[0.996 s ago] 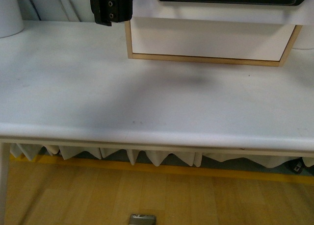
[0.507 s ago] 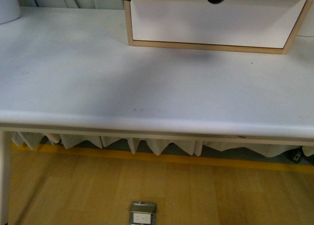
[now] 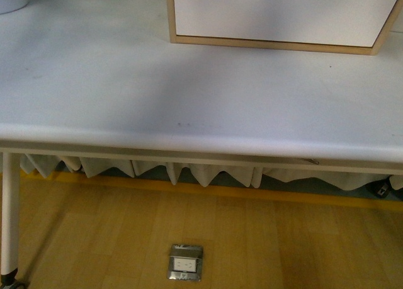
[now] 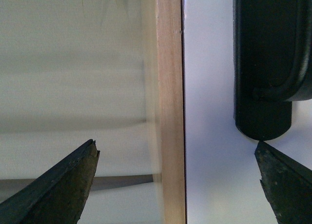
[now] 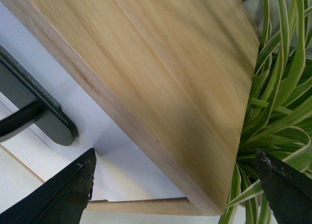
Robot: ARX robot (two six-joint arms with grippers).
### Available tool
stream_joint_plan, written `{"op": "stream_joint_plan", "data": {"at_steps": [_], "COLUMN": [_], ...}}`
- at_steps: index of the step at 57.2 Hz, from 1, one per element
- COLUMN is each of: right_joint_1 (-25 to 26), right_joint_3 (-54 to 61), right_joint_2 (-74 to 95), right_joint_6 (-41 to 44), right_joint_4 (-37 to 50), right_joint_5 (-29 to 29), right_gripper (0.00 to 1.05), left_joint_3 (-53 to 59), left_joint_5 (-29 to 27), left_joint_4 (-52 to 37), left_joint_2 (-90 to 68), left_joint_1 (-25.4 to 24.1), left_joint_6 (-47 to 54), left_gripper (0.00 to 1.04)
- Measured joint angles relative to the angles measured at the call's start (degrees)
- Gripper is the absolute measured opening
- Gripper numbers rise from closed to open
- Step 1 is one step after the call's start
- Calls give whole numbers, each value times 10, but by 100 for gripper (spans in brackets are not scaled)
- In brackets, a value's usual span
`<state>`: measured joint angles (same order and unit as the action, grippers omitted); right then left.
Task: Close drawer sideways
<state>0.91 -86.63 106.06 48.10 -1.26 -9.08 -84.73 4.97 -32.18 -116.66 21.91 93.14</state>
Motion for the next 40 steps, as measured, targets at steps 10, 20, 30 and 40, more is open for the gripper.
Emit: {"op": "stream_joint_plan", "data": {"at_steps": [10,20,30,40], "right_joint_1": [-2,-4,-4,-2], "right_joint_3": [1,28,82,167], "right_joint_2": [1,-21,-76,-178], "right_joint_6": [-7,-10,-10,-24], "right_joint_4": [8,19,26,47], "right_joint_5": [-2,-2,-10,-23], "right_gripper": [95,95,95,95], "left_joint_3": [9,47,114,216], "left_joint_5": [0,-5,-5,-44], "left_joint_4": [-15,-45,-74,-119], "left_joint_2": [3,23,64,158], "left_joint_1": [0,-1,-1,-1], "left_joint_6": [-4,-11,-31,-111], "left_gripper": [98,98,98,98]}}
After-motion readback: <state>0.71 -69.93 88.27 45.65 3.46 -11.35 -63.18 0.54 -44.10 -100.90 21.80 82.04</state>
